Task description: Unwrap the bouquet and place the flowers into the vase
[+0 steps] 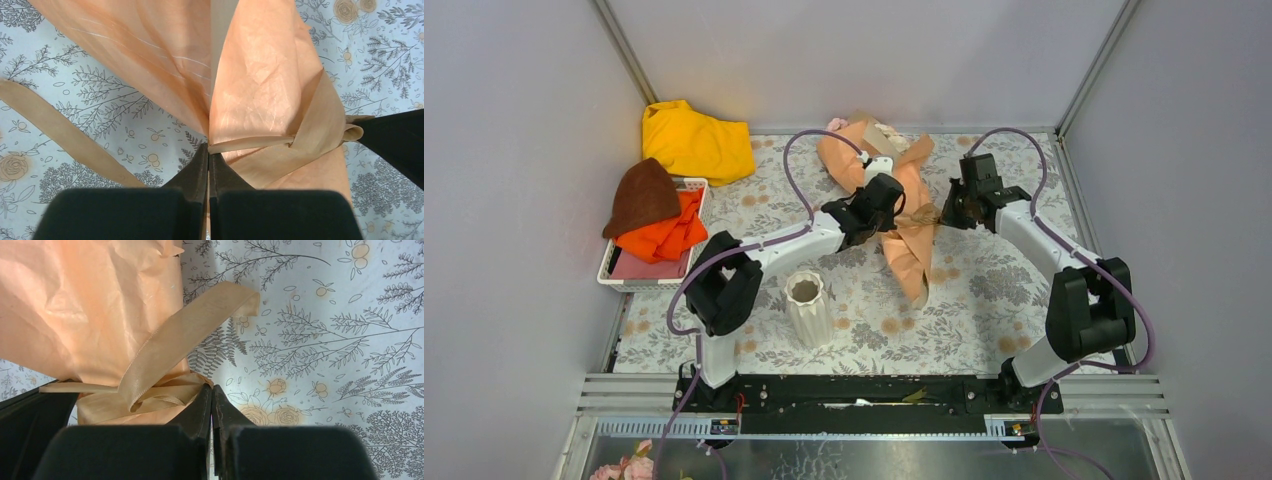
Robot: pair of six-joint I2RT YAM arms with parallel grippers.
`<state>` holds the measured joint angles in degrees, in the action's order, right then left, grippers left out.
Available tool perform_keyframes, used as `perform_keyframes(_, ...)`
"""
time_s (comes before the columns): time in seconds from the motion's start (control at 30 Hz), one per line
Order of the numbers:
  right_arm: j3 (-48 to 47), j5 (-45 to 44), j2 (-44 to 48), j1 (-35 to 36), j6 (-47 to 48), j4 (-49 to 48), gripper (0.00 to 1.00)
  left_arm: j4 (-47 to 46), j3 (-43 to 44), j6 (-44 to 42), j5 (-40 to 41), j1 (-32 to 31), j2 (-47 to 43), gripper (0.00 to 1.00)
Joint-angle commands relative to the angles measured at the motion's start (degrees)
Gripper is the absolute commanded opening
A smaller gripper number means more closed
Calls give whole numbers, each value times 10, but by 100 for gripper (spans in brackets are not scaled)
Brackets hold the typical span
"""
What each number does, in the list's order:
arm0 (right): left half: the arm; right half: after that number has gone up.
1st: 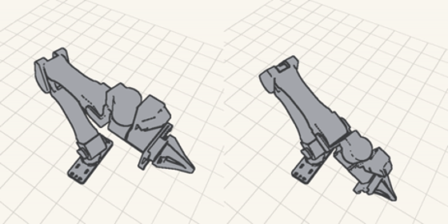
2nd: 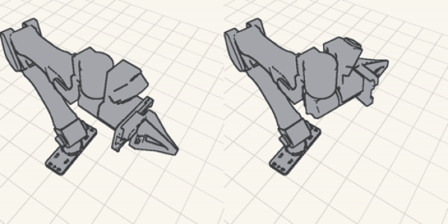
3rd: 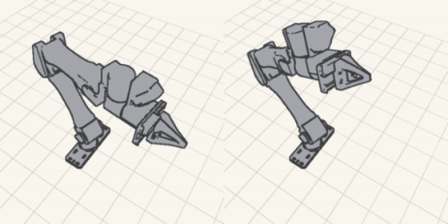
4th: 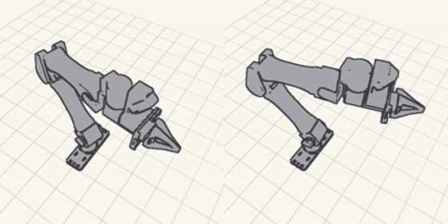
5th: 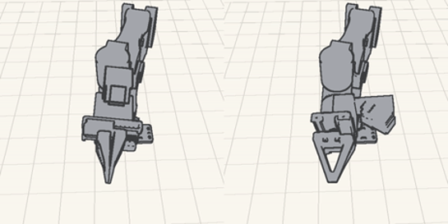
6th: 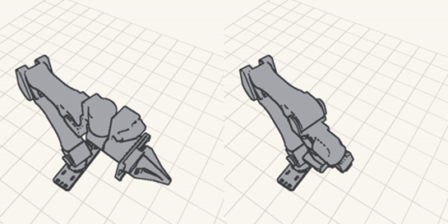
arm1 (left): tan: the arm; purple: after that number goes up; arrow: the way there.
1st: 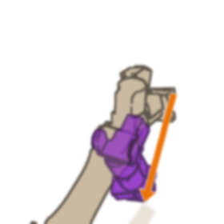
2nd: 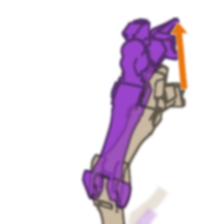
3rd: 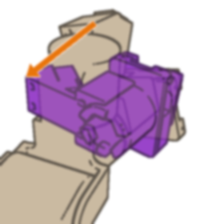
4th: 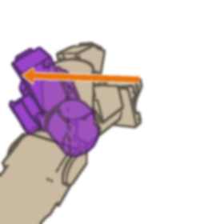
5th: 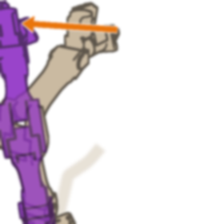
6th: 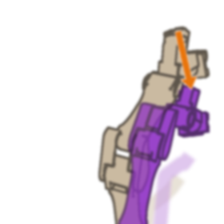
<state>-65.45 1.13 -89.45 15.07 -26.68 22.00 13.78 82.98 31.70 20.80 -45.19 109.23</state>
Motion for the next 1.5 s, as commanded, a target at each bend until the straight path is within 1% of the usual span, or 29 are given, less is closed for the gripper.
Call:
perform_keyframes(0.0, 17, -93, -8, -32, 11, 41, 6, 17, -10, 12, 63, 32, -36, 0)
perform_keyframes(0.13, 17, -115, -11, -32, 5, 46, 21, 20, -9, 12, 61, 32, -36, 0)
perform_keyframes(0.2, 17, -116, -7, -33, 5, 46, 32, 18, -6, 7, 44, 32, -32, 0)
perform_keyframes(0.3, 34, -72, 27, -33, 6, 10, 42, 6, -4, 3, 3, 32, -26, 0)
perform_keyframes(0.4, 70, -16, 72, -32, -4, -42, 53, 0, -3, 4, -17, 30, -15, 0)
perform_keyframes(0.47, 72, 21, 80, -32, -4, -49, 57, -4, 0, 5, -28, 30, -7, 1)
perform_keyframes(0.63, 63, 120, 68, -24, 18, -64, 61, -16, 2, 14, -52, 29, 0, 1)
perform_keyframes(0.7, 66, 129, 65, -11, 11, -80, 63, -21, 3, 14, -59, 26, 2, 1)
perform_keyframes(0.83, 56, 128, 46, 21, 4, -95, 64, -26, 10, 13, -76, 21, 1, 0)
perform_keyframes(0.97, 24, 106, 17, 55, 8, -92, 64, -29, 24, 1, -80, 5, 4, 0)
perform_keyframes(1.1, -24, 87, -28, 66, 17, -74, 64, -22, 39, -3, -73, -10, 2, 0)
perform_keyframes(1.2, -42, 78, -61, 67, 20, -72, 65, -16, 49, -3, -67, -15, -5, 0)
perform_keyframes(1.27, -52, 64, -80, 68, 22, -64, 63, -12, 51, -2, -59, -16, -13, 0)
perform_keyframes(1.3, -57, 49, -87, 67, 23, -57, 60, -9, 52, -1, -53, -17, -18, 0)
perform_keyframes(1.37, -62, 8, -95, 67, 25, -40, 51, -1, 52, -1, -39, -17, -30, 0)
perform_keyframes(1.47, -57, -49, -92, 67, 21, -30, 23, 4, 47, -7, -17, -16, -49, 0)
